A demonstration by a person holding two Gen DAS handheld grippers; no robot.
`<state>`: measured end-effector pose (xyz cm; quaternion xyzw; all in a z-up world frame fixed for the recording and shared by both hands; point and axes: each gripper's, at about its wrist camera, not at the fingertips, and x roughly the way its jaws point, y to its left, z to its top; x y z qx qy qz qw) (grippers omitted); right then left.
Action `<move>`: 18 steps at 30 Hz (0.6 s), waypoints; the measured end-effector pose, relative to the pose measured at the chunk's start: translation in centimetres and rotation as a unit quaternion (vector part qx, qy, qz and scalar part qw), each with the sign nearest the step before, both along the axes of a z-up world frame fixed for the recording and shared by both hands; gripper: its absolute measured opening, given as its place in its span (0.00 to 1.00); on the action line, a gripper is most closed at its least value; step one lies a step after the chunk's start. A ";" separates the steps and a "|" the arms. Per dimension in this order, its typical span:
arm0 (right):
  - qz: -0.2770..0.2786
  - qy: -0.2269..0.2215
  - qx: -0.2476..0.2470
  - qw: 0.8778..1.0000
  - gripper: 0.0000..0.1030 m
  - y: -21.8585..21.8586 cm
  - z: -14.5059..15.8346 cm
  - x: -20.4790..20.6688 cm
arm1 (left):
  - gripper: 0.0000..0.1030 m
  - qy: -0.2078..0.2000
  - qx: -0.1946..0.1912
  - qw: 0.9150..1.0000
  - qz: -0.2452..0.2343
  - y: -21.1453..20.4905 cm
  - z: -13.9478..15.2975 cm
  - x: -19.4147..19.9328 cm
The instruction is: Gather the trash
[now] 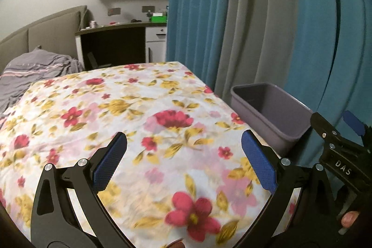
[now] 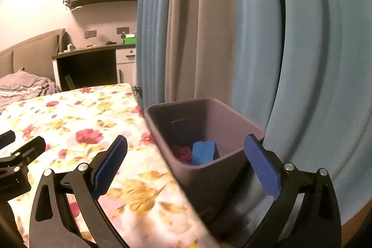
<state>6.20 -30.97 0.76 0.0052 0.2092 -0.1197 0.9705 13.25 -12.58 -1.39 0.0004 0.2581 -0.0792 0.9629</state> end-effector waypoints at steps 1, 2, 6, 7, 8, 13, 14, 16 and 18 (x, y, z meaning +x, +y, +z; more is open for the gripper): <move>0.001 -0.001 0.002 1.000 0.94 0.3 0.0 -0.4 | 0.94 -0.001 0.001 1.000 0.002 0.4 0.1 -0.6; 0.003 -0.001 0.004 1.000 0.94 0.7 0.0 -0.8 | 0.94 -0.003 0.001 1.000 0.004 0.8 0.1 -1.2; 0.008 -0.007 0.006 1.000 0.94 2.1 0.0 -2.4 | 0.94 -0.009 0.003 1.000 0.012 2.0 0.1 -3.2; 0.010 -0.007 0.006 1.000 0.94 2.5 0.0 -2.7 | 0.94 -0.011 0.007 1.000 0.013 2.2 0.0 -3.8; 0.009 -0.009 0.004 1.000 0.94 2.8 0.0 -3.0 | 0.94 -0.014 0.009 1.000 0.013 2.4 0.0 -4.3; 0.003 -0.019 0.007 1.000 0.94 3.8 0.1 -4.9 | 0.94 -0.018 0.014 1.000 0.011 3.1 -0.2 -5.7; 0.004 -0.020 0.008 1.000 0.94 4.0 0.0 -5.1 | 0.94 -0.017 0.010 1.000 0.011 3.4 -0.3 -5.9; 0.002 -0.021 0.007 1.000 0.94 4.2 0.0 -5.6 | 0.94 -0.017 0.003 1.000 0.012 3.9 -0.3 -6.4; 0.003 -0.022 0.006 1.000 0.94 4.6 -0.1 -6.0 | 0.94 -0.020 0.001 1.000 0.013 4.2 -0.2 -6.8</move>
